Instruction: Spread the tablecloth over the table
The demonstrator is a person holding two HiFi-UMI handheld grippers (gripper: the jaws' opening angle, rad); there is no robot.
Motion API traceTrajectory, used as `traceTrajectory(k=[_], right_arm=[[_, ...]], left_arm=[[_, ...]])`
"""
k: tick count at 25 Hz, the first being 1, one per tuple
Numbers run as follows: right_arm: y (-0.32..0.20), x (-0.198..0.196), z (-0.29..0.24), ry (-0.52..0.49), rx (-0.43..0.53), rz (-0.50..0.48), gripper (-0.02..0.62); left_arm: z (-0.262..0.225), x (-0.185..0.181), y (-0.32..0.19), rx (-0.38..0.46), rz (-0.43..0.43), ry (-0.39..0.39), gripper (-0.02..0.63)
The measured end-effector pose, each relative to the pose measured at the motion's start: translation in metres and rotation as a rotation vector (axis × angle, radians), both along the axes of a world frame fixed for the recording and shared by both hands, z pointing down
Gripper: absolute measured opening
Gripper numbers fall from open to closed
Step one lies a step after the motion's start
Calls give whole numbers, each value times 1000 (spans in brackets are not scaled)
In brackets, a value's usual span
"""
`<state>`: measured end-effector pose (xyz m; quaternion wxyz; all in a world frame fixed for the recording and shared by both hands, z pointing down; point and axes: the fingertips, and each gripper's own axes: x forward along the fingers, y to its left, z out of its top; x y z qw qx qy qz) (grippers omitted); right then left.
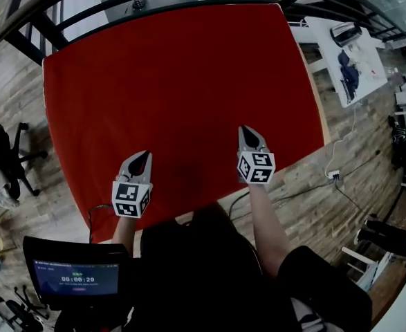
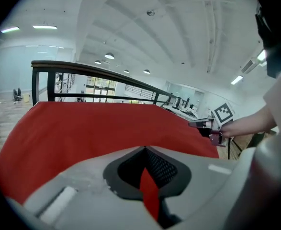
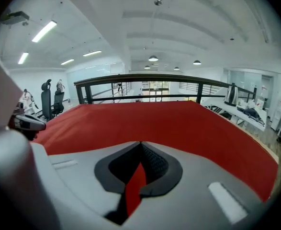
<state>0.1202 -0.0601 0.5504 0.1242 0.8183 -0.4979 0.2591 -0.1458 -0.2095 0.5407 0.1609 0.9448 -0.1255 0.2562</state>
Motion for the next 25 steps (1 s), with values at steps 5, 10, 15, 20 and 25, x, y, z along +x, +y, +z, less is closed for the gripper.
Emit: traceTrajectory(k=[5, 10, 15, 20, 25], right_arm=[[28, 19, 45, -13, -59, -137, 11], [48, 50, 64, 8, -141, -100, 11], [76, 74, 89, -15, -248, -42, 9], [75, 84, 93, -26, -225, -55, 9], [62, 101, 91, -66, -214, -70, 9]], left_arm=[[36, 27, 44, 22, -177, -93, 6], [75, 1, 67, 29, -348, -299, 8], [102, -28, 85, 37, -427, -438, 6], [100, -21, 79, 7, -515, -410, -3], [98, -11, 81, -59, -565, -377, -3]])
